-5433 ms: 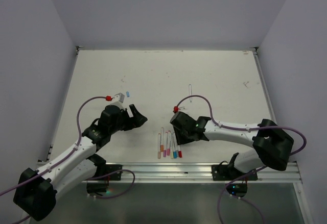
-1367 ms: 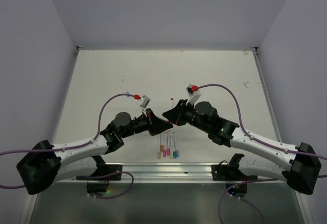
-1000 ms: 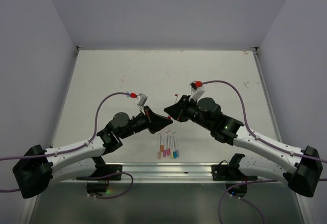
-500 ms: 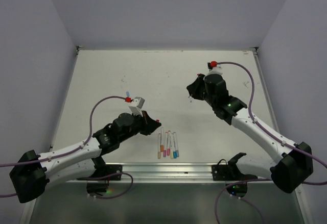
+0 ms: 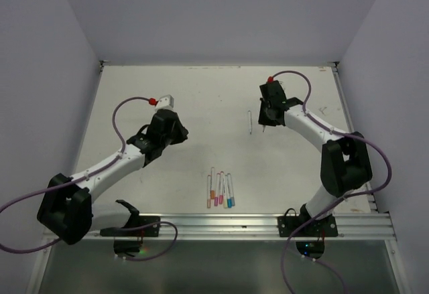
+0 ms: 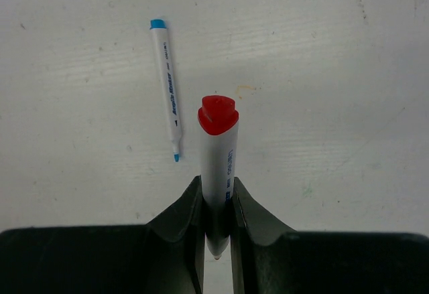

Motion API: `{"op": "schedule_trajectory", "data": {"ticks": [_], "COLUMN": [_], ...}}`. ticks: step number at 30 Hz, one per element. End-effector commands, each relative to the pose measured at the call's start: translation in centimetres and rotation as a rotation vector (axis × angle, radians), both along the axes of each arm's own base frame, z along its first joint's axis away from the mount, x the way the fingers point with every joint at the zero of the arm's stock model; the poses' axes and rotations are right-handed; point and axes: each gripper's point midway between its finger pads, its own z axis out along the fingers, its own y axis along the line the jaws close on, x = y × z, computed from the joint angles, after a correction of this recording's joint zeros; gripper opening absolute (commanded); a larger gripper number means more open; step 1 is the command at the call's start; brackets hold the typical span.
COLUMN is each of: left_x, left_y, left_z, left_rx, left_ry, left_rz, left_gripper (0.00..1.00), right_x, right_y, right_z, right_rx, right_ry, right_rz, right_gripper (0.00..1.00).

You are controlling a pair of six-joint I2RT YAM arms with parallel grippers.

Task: Open the pen caps

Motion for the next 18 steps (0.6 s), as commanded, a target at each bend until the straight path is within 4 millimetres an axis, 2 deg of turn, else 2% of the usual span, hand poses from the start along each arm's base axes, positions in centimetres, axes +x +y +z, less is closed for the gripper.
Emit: {"op": "schedule_trajectory", "data": {"ticks": [1, 3, 4, 6, 7, 13, 18], "left_x": [2.6, 3.6, 4.0, 4.8, 5.2, 6.5, 7.9], "left_y": [1.4, 1.8, 2.2, 2.3, 2.5, 4.0, 5.6], "left_z": [-0.8, -1.3, -2.5, -2.9, -3.8, -6.4, -6.3], "left_rx": [0.102, 0.129, 0.151, 0.162, 0.174, 0.201, 0.224], "left_ry": [0.031, 0.041, 0.069, 0.075, 0.091, 0.135, 0.119], "left_rz": [0.024, 0.046, 0.054, 0.069, 0.075, 0.124, 0.179], "left_gripper": [0.0, 0.0, 0.0, 0.0, 0.0, 0.0, 0.0], "right_x": [1.5, 2.0, 2.6, 3.0, 3.4, 4.0, 4.4], "right_y": [-0.5, -0.4, -0.3, -0.3, -0.3, -0.2, -0.2], "right_z": [0.0, -1.4, -1.2, -1.5, -1.6, -3.1, -3.9], "right_rx": [-0.086, -0.106, -0.108, -0.111, -0.117, -0.104, -0.093], "right_ry": [0.022, 0.052, 0.045, 0.052, 0.051, 0.081, 0.095], "right_rz": [0.05, 0.061, 0.065, 0.065, 0.067, 0.083, 0.091], "right_gripper": [0.0, 0.0, 0.0, 0.0, 0.0, 0.0, 0.0]}}
